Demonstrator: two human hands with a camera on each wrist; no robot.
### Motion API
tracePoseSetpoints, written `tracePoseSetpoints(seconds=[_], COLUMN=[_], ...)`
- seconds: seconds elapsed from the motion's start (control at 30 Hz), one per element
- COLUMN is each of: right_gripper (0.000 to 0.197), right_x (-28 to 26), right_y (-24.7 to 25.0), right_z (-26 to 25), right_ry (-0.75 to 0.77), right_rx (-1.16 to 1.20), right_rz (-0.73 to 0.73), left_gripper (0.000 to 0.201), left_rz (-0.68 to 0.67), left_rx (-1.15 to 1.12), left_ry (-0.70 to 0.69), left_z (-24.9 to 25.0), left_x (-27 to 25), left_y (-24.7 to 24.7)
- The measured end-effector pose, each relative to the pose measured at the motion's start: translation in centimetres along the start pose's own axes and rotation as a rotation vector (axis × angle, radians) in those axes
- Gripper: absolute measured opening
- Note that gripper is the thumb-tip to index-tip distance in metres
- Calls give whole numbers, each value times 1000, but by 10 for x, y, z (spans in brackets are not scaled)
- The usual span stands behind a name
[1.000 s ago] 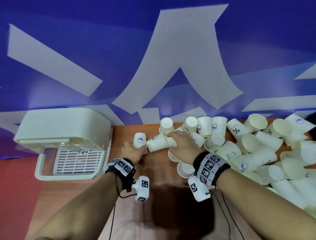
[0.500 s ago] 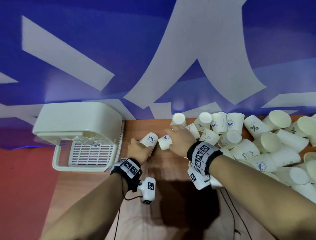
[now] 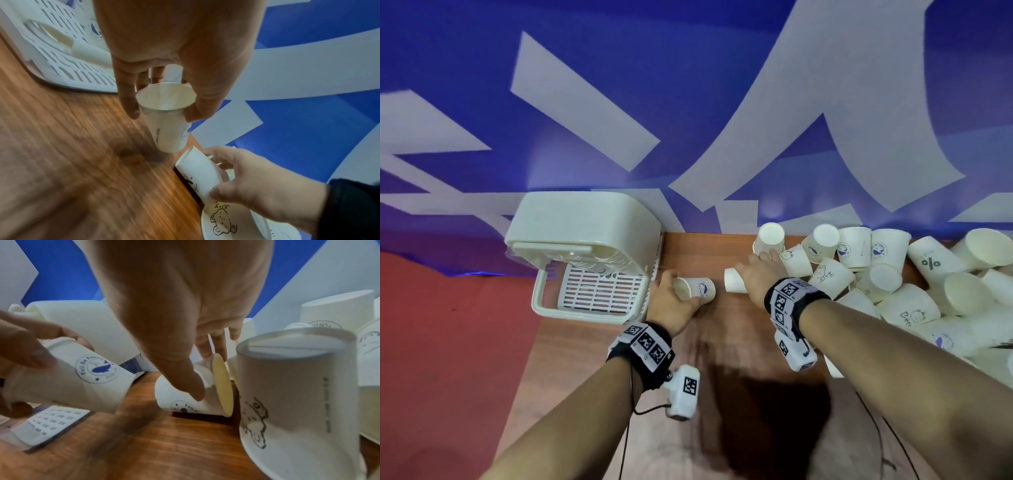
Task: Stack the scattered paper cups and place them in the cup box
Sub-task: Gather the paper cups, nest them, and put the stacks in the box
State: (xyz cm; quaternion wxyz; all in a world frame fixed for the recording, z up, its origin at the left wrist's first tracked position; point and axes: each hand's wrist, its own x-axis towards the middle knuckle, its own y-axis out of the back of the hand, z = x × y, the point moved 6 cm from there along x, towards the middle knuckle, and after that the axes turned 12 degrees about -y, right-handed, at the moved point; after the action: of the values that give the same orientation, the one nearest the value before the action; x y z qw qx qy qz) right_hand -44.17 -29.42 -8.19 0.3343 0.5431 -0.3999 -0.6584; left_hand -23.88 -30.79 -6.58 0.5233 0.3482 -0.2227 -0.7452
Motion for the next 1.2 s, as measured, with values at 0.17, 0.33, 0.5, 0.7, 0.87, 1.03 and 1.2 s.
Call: tracePoseSetpoints(seconds=[0.17,0.33,0.5,0.7,0.87,1.03,1.2], right_gripper=[54,62,76,77,74,56,49], right_x=[1,-5,-22,-57,-79,-101,-107], right_y=[-4,-6,11,51,88,119,130], right_z=[-4,-11,-23,-46,-71,-111,-157], right_ry=[21,24,8,-11,25,22,28], right_rx=[-39,-14,157,352,492,582,696], right_rz=[20,24,-15,40,97,167,185], left_gripper=[69,71,65,62,58,66,58], left_rz=[14,32,52,55,41,58,80], left_rx=[4,-10,-45,-128,-240,-262,-220], left_ry=[-14,-28,-38,-69,-122,-155,-144], left_z=[-6,-10,-16,-26,-40,-51,-85], left_x=[-9,-15,-28,-37,-42,-52,-51], left_y=[15,25,38,63,89,145,190])
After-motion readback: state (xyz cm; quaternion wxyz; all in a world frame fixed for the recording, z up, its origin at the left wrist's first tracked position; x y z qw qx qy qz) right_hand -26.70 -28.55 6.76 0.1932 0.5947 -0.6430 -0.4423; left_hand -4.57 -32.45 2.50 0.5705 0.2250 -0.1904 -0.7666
